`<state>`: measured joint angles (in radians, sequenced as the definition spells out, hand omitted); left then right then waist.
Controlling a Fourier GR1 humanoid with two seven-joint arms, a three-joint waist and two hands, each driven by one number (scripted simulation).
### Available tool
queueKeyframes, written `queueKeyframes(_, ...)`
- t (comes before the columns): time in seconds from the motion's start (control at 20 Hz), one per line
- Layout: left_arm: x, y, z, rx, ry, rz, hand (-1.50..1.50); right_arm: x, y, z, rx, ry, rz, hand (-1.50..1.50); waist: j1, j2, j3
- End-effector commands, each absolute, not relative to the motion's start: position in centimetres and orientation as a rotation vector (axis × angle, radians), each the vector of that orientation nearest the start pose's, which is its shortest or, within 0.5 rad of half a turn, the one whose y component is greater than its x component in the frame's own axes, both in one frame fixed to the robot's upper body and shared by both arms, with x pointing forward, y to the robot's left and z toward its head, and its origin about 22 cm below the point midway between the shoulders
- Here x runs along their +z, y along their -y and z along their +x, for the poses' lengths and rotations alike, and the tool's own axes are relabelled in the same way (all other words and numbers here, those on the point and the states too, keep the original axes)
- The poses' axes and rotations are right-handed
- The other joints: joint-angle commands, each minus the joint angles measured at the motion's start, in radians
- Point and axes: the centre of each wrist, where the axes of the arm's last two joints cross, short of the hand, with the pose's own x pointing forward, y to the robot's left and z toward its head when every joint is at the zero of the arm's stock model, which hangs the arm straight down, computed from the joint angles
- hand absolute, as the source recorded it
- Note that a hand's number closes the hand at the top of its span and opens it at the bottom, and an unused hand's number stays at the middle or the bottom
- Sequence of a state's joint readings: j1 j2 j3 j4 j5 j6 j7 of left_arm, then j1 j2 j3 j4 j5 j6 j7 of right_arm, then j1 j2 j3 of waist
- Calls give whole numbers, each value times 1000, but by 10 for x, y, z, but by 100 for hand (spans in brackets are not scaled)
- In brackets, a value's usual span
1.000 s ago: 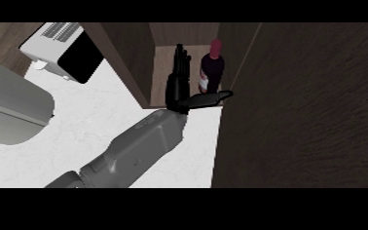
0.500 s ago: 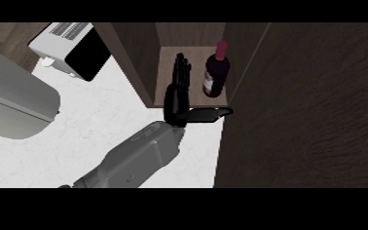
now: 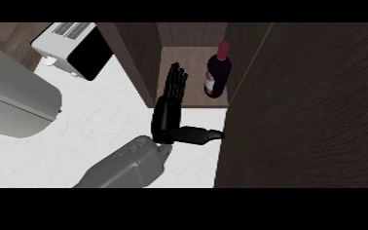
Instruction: Pick up the wine, place it into the cabinet and close the cabinet
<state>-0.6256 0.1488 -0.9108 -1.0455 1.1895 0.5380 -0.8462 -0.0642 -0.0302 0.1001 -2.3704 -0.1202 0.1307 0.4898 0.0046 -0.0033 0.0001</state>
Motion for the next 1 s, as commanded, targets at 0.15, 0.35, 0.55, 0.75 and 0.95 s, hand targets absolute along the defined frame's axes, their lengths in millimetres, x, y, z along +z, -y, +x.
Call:
queueKeyframes(0.15,8,-102,254,111,1811,-457,-150,182,219,178,254,1935,206,-150,6,-1,0)
queueKeyframes(0.35,25,-126,251,59,1834,-504,-150,180,221,180,381,1893,312,150,7,0,1)
queueKeyframes(0.55,17,-150,220,41,1791,-546,-150,188,215,158,534,1916,306,150,3,-1,0)
queueKeyframes(0.75,21,-173,192,43,1803,-585,150,183,222,159,604,1866,382,150,3,0,0)
queueKeyframes(0.95,47,-202,199,48,1843,-583,150,185,204,139,618,1810,538,150,2,-2,0)
